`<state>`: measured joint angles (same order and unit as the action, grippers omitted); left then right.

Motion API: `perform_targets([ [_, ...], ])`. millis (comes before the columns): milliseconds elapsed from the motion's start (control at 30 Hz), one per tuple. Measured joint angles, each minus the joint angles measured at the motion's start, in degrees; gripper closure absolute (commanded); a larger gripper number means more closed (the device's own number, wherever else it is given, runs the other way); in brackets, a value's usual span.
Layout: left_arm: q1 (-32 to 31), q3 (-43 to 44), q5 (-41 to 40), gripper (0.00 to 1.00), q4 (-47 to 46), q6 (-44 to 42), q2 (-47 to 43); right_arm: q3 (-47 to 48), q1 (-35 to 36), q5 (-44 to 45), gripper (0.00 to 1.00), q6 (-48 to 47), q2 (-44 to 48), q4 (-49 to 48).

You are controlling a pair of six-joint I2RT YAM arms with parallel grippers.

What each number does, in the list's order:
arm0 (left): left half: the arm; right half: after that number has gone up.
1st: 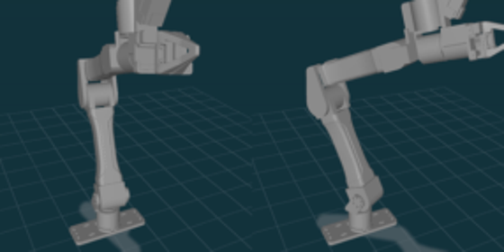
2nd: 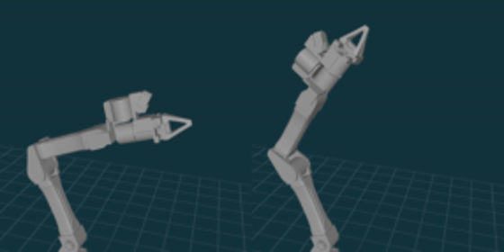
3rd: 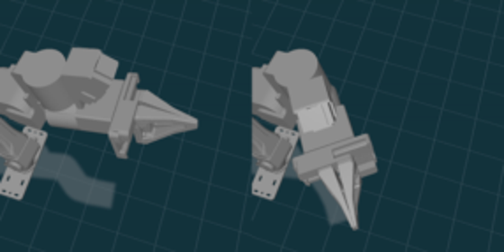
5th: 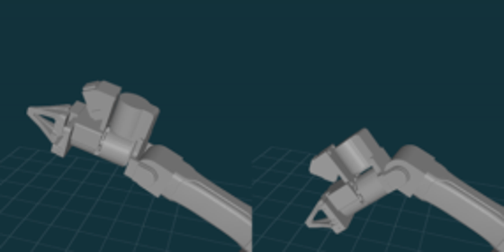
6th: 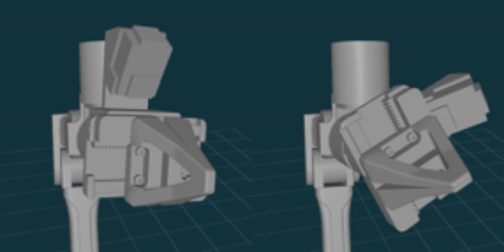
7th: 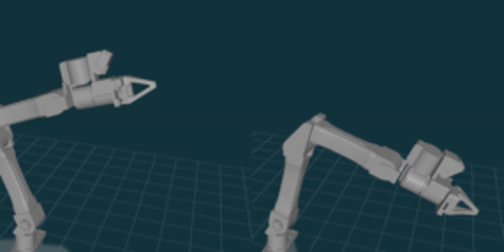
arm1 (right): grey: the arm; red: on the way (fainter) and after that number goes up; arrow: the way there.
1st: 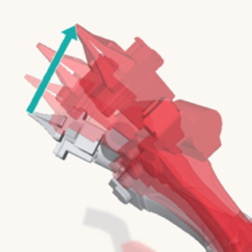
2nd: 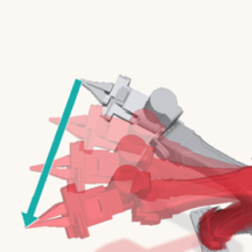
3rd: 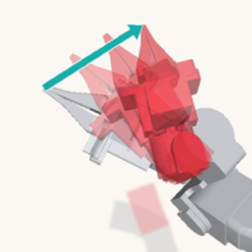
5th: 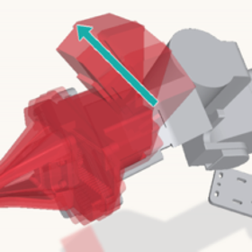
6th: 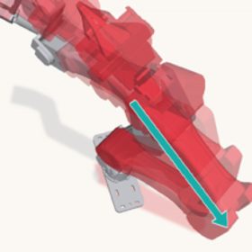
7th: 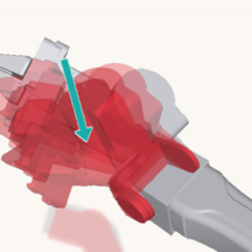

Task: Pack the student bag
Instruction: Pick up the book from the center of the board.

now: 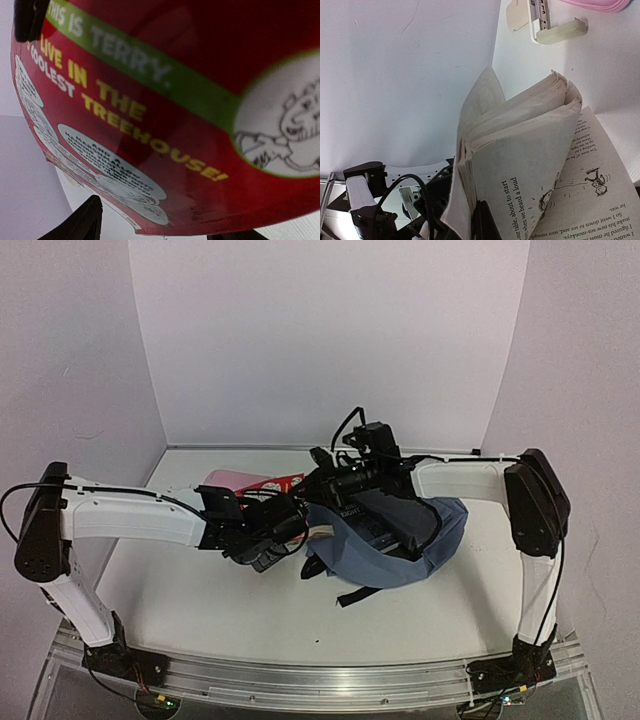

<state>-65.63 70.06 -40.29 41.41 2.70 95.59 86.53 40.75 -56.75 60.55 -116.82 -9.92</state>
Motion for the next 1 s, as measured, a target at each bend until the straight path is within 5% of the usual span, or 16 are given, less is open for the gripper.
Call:
perform_targets([
  [267, -1.4, 1.7, -3.1, 0.99, 0.6, -1.7, 0.4, -1.3, -0.9, 1.4, 1.0, 2.0, 0.2, -3.2],
  [467, -2.4, 3.6, -2.7, 1.0, 3.6, 0.6, 0.4, -1.4, -1.1, 1.3, 0.61, 2.2, 0.7, -4.3],
  [567, -2.0, 3.8, -1.7, 1.0, 5.3, 3.8, -0.5, -1.0, -1.8, 1.0, 0.22, 1.2, 1.0, -4.3],
  [667, -1.6, 3.8, 0.0, 1.0, 6.3, 7.4, -3.6, 0.7, -3.2, 0.2, 0.03, 0.1, 1.0, -4.1],
  [1000, 0.2, 12.4, 7.1, 1.0, 6.3, 23.6, -15.1, 2.9, -12.3, -2.2, 0.02, -14.4, 9.9, -3.1],
])
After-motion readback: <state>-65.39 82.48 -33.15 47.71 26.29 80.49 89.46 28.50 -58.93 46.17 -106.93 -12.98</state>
